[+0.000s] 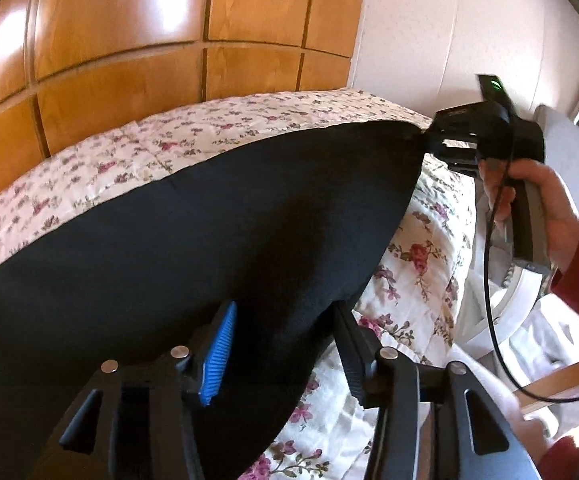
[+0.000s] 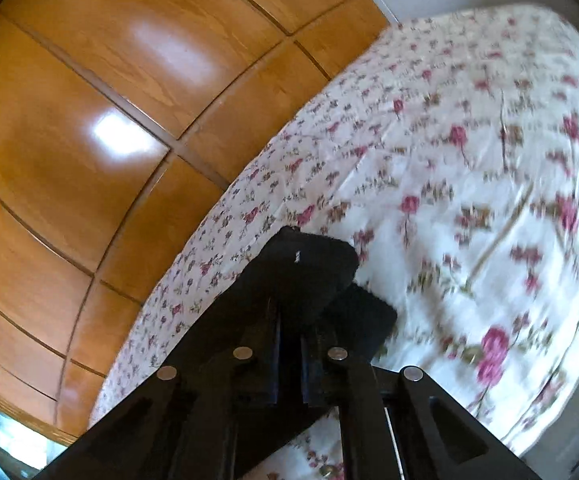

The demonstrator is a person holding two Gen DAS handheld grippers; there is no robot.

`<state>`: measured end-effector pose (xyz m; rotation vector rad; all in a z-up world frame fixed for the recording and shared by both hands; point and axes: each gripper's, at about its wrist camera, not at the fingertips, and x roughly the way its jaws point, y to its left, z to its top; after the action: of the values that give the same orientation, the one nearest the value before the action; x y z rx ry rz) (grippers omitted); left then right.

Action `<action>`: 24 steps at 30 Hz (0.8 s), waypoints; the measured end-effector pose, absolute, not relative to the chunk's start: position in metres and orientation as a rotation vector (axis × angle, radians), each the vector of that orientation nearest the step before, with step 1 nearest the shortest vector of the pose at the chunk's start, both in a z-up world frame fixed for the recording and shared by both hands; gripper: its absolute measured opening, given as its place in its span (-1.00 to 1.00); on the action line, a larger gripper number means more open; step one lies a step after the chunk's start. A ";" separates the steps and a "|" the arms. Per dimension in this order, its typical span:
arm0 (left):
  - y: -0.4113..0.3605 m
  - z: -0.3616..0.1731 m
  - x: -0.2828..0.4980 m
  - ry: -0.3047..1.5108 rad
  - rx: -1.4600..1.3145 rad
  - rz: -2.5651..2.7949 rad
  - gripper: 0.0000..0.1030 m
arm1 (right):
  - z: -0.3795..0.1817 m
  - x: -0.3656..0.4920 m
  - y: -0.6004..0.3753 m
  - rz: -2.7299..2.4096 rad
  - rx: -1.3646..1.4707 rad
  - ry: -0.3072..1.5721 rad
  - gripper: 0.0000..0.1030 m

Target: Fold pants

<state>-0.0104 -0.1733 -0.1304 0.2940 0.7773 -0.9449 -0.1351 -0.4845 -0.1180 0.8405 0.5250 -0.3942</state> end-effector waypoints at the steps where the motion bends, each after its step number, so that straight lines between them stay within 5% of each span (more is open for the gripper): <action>1: -0.174 -0.131 -0.013 0.767 0.311 -0.938 0.01 | -0.123 -0.130 -0.484 -0.417 0.814 0.575 -0.85; 8: -0.149 -0.114 -0.019 0.815 0.245 -0.970 0.01 | -0.111 -0.141 -0.477 -0.571 0.685 0.563 -0.51; 17: -0.051 -0.092 0.051 0.864 -0.194 -0.737 0.01 | -0.074 -0.123 -0.412 -0.509 0.352 0.527 -0.51; 24: 0.003 -0.102 0.118 0.902 -0.153 -0.440 -0.01 | -0.110 -0.079 -0.363 -0.283 0.316 0.683 -0.51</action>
<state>0.1181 0.0026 -0.1020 -0.1529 0.9020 -0.4403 -0.0790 -0.3631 -0.1097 0.3162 0.6835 -0.2835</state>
